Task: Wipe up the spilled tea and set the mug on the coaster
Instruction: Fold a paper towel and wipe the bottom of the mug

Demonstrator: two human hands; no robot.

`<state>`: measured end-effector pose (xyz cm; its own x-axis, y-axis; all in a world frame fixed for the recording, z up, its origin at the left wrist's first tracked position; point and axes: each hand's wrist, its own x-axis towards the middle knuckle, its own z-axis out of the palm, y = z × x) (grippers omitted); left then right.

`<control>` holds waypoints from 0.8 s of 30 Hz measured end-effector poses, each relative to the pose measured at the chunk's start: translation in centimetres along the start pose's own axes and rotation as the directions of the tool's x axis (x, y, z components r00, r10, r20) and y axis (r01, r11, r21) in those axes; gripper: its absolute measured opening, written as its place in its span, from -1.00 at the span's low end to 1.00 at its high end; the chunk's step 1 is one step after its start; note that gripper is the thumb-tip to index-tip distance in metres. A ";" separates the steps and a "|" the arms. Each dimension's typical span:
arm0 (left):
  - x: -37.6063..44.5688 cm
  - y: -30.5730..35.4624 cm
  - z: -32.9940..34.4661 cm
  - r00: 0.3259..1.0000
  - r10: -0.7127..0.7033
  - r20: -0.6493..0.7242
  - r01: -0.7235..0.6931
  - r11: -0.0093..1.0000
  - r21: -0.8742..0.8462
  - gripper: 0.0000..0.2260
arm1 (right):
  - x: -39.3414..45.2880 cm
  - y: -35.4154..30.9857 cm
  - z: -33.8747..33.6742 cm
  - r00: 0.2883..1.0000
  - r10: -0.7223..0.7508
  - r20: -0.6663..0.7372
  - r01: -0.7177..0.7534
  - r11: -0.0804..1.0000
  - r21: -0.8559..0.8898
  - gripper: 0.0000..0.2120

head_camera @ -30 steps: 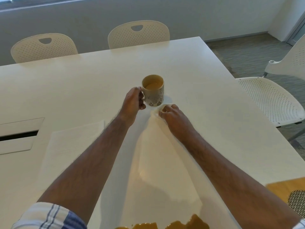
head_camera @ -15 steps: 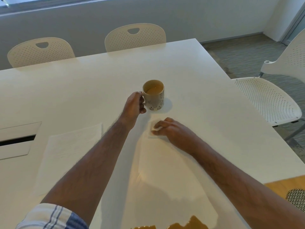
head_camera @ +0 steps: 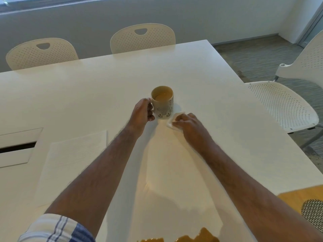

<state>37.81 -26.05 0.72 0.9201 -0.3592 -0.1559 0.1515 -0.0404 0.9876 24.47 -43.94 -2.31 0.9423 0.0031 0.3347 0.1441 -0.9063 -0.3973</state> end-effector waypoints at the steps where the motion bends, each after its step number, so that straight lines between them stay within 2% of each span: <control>1: 0.0 0.0 0.0 1.000 0.001 0.001 -0.001 1.000 -0.001 -0.81 | -0.2 -0.7 0.3 0.999 -0.040 0.019 0.039 0.999 0.017 -0.63; 6: 0.1 -0.3 0.2 1.000 -0.001 0.013 0.001 1.000 0.002 -0.80 | -2.2 -2.3 0.6 0.946 -0.282 0.160 0.269 0.958 0.095 -0.60; 9: 0.1 -0.5 0.1 1.000 -0.017 0.015 0.016 1.000 0.015 -0.80 | -2.6 -0.8 -0.8 0.909 -0.348 0.231 0.317 0.935 0.161 -0.58; 11: 0.1 -0.6 0.0 1.000 -0.022 0.019 0.022 1.000 0.007 -0.81 | -2.4 0.8 -1.8 0.927 -0.305 0.218 0.280 0.950 0.138 -0.59; 14: 0.1 -0.7 0.0 1.000 -0.024 0.016 0.024 1.000 0.007 -0.82 | -1.6 2.8 -2.4 0.986 -0.124 0.108 0.117 0.990 0.074 -0.65; 16: 0.1 -0.6 0.0 1.000 -0.027 0.013 0.027 1.000 0.002 -0.82 | -1.0 3.0 -2.3 0.996 -0.042 0.081 0.036 0.997 0.068 -0.67; 24: 0.2 -0.5 -0.1 0.999 -0.032 0.041 0.034 0.998 -0.045 -0.87 | 0.9 -2.2 1.0 0.987 -0.108 0.119 0.097 0.991 0.095 -0.69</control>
<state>37.97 -25.99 0.19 0.8993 -0.3955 -0.1867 0.1990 -0.0101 0.9800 25.26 -41.48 -2.02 0.9505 0.1509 0.2716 0.2626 -0.8574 -0.4426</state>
